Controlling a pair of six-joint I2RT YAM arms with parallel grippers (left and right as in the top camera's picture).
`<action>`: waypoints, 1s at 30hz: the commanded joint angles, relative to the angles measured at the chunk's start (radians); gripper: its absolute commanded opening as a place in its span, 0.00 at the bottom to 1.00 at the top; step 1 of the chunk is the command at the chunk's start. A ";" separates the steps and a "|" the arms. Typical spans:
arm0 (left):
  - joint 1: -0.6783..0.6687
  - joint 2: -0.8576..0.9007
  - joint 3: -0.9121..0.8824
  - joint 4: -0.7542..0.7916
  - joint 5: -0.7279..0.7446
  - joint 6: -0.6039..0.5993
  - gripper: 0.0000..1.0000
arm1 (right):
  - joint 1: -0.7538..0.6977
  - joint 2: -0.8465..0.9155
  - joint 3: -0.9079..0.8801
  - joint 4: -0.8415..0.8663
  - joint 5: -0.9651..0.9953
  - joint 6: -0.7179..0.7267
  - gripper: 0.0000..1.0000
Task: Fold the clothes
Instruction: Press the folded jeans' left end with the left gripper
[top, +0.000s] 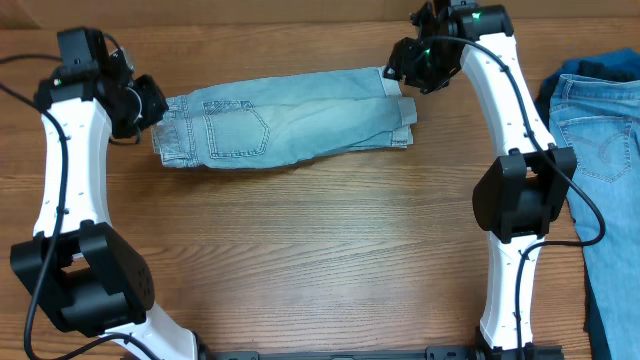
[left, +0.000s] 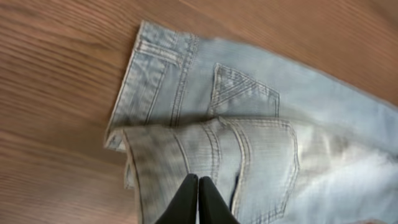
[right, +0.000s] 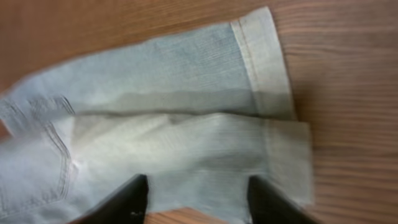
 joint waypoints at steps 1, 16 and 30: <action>-0.070 0.003 0.151 -0.122 -0.092 0.120 0.04 | 0.002 -0.006 0.039 -0.062 0.057 -0.045 0.04; -0.631 0.017 -0.050 -0.506 -0.671 0.165 0.04 | 0.018 -0.001 0.039 -0.027 0.057 -0.042 0.04; -0.677 0.017 -0.361 0.013 -0.873 0.460 0.49 | 0.018 0.000 0.039 -0.003 0.057 -0.042 0.04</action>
